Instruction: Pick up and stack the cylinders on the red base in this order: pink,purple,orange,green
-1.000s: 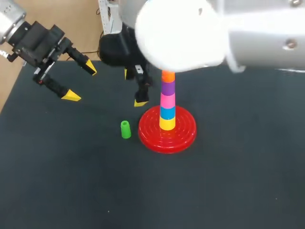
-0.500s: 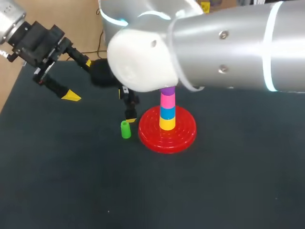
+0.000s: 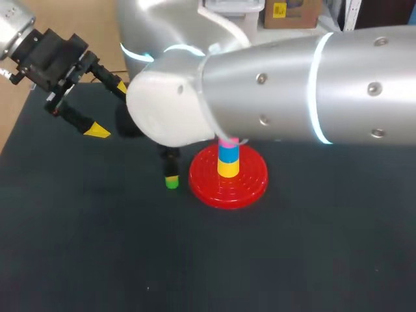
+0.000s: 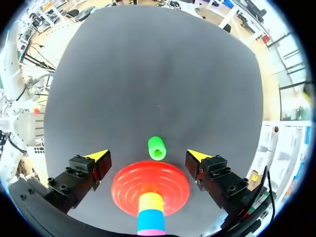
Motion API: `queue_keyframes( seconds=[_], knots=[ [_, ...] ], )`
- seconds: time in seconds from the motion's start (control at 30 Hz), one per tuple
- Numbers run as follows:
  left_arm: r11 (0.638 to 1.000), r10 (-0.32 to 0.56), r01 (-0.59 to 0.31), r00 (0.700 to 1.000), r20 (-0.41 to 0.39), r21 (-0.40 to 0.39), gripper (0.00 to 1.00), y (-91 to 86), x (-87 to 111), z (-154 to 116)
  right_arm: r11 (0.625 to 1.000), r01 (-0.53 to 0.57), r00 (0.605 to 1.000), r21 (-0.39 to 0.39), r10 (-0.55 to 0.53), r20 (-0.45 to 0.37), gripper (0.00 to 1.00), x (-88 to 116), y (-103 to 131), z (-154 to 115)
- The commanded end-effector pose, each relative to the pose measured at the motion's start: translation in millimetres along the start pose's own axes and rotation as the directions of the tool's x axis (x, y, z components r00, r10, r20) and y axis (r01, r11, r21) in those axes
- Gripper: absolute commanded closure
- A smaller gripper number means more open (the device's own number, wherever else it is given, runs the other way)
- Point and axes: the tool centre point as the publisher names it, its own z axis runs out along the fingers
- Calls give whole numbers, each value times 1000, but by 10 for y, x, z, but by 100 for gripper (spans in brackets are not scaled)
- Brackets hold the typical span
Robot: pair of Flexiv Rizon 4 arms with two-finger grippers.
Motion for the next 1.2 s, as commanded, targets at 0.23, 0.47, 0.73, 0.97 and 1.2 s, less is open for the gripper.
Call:
queue_keyframes(
  seconds=[0.23, 0.47, 0.73, 0.97, 1.2],
  knots=[
    [1000, 2, -2, 1000, 0, -3, 0, -7, 5, 7, 1000, -17, 1000, -20, 17, -4, 0, 40, -1, 154],
    [1000, 2, -2, 1000, 0, -3, 0, -7, 5, 7, 999, -21, 1000, -31, 21, -3, 0, 51, -5, 246],
    [1000, 2, -2, 1000, 0, -3, 0, -7, 5, 7, 999, -30, 1000, -41, 29, -11, 0, 77, -31, 336],
    [1000, 2, -2, 1000, 0, -3, 0, -7, 5, 7, 998, -32, 999, -48, 31, -15, 0, 72, -38, 398],
    [1000, 2, -2, 1000, 0, -3, 0, -7, 5, 7, 998, -43, 999, -51, 42, -17, 0, 95, -71, 415]
  ],
)
